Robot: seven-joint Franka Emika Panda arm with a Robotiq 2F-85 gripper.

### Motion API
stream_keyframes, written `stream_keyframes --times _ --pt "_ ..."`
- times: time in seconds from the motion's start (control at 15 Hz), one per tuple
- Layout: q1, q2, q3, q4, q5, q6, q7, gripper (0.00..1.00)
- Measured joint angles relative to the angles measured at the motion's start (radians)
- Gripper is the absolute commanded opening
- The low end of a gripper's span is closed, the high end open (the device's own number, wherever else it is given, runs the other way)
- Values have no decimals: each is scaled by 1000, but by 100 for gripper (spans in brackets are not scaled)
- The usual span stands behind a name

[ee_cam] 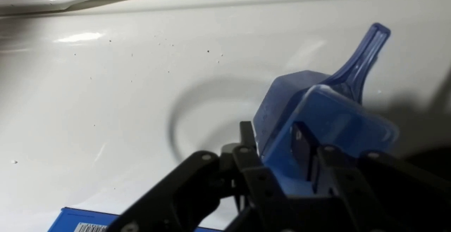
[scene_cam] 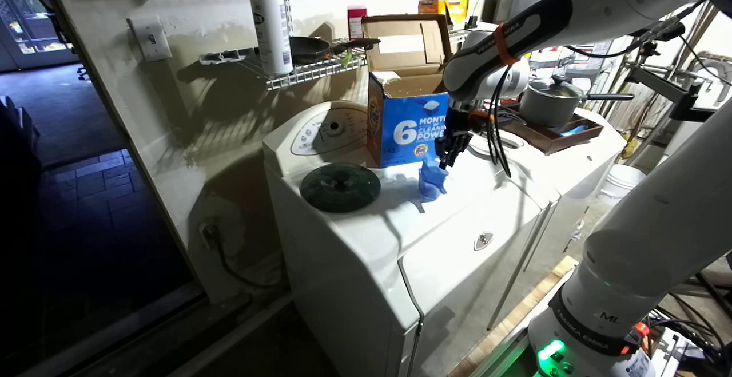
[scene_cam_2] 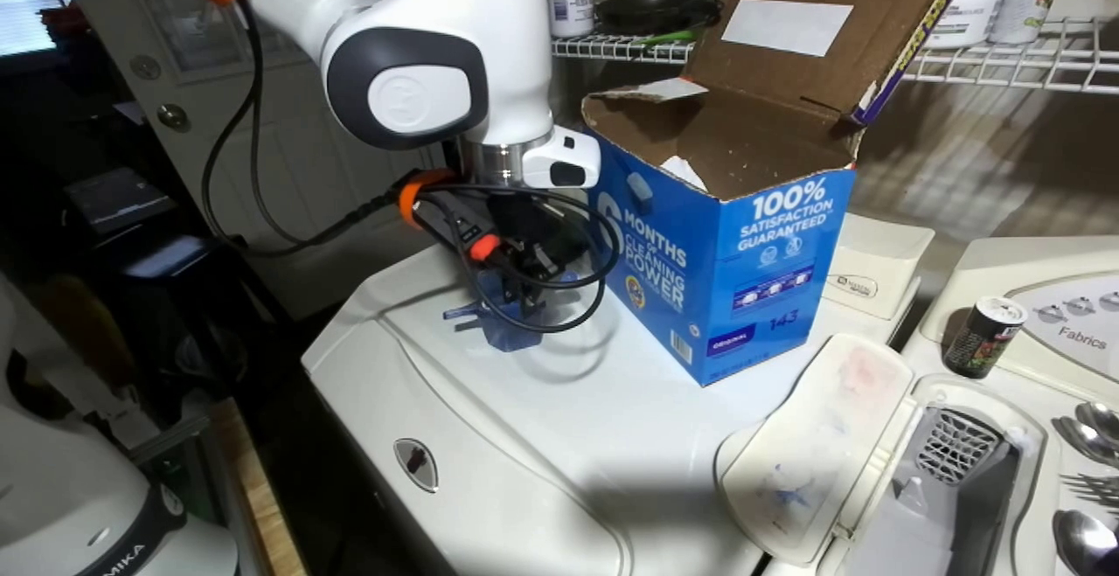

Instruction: Unstack the scoops, then turn the right scoop to the right and stack the scoops together

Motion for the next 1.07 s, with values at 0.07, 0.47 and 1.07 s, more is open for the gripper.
stream_keyframes --times 0.07,0.47,1.07 --pt "0 0 0 1 2 1 1 1" --pt "-3 1 0 19 5 8 3 0" --pt "-3 5 0 35 29 8 -7 64"
